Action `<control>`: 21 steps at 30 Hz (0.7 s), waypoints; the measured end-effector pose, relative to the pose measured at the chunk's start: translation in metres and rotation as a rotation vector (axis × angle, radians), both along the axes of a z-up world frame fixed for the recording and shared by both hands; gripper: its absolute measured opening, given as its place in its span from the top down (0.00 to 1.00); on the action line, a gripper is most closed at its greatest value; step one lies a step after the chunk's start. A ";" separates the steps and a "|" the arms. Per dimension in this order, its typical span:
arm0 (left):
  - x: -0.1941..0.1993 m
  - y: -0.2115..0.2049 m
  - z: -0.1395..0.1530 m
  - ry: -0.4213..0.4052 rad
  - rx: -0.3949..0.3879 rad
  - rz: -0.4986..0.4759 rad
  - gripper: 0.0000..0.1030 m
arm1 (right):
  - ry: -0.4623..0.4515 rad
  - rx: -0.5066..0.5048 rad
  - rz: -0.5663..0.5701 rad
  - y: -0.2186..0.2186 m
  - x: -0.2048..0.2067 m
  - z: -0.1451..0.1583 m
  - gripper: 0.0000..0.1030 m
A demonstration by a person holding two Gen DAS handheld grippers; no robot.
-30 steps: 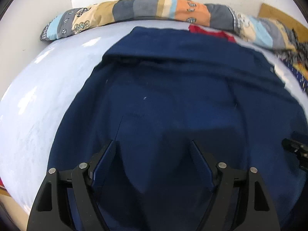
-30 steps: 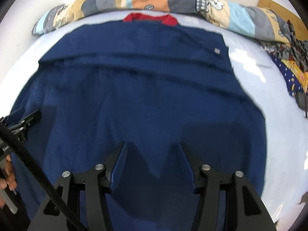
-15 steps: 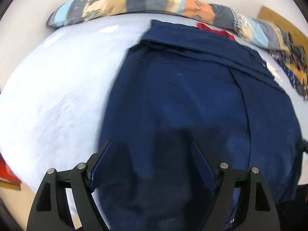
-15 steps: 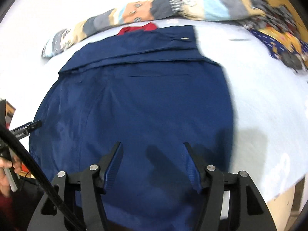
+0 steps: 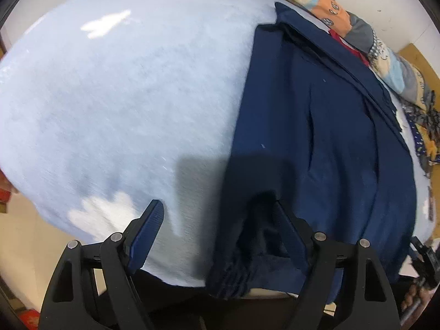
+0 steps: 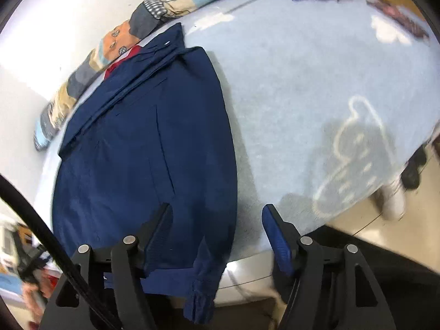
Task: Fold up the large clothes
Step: 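Grasp the folded navy jacket edge with both grippers and lift it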
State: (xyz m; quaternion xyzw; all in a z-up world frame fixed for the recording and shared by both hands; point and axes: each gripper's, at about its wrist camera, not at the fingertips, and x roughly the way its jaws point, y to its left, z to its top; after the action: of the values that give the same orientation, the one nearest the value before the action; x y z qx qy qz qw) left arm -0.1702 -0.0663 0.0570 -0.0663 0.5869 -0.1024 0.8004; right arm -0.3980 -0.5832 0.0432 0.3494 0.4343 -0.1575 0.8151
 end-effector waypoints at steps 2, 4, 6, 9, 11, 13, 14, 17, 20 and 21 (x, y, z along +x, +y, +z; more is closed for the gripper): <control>-0.003 -0.004 -0.004 0.007 0.003 -0.016 0.31 | 0.016 0.014 -0.010 -0.001 0.000 -0.005 0.28; -0.008 -0.007 -0.008 0.018 0.001 -0.041 0.39 | 0.016 0.050 -0.005 -0.001 0.001 -0.010 0.27; -0.015 -0.012 -0.010 0.019 0.010 -0.066 0.46 | 0.015 0.103 -0.003 -0.002 0.001 -0.017 0.27; -0.025 -0.020 -0.013 0.024 0.008 -0.103 0.62 | 0.031 0.163 0.001 0.000 0.002 -0.028 0.27; -0.031 -0.025 -0.012 0.003 0.052 -0.126 0.63 | 0.046 0.181 0.018 0.005 0.005 -0.033 0.27; -0.031 -0.023 -0.013 0.010 0.040 -0.115 0.63 | 0.059 0.183 0.046 0.015 0.007 -0.036 0.28; -0.031 -0.022 -0.015 0.021 0.027 -0.104 0.60 | 0.057 0.184 0.066 0.022 0.008 -0.036 0.28; -0.031 -0.023 -0.025 0.071 -0.004 -0.093 0.34 | 0.082 0.141 0.127 0.046 0.012 -0.040 0.46; -0.036 -0.034 -0.024 0.040 0.051 -0.140 0.45 | 0.126 0.062 0.148 0.060 0.014 -0.041 0.76; -0.034 -0.036 -0.023 0.031 0.058 -0.147 0.57 | 0.122 0.045 0.152 0.062 0.015 -0.039 0.77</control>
State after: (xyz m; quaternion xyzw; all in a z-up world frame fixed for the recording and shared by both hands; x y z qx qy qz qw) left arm -0.2046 -0.1019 0.0338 -0.0015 0.6050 -0.1428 0.7833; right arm -0.3834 -0.5216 0.0045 0.3235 0.5120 -0.1065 0.7886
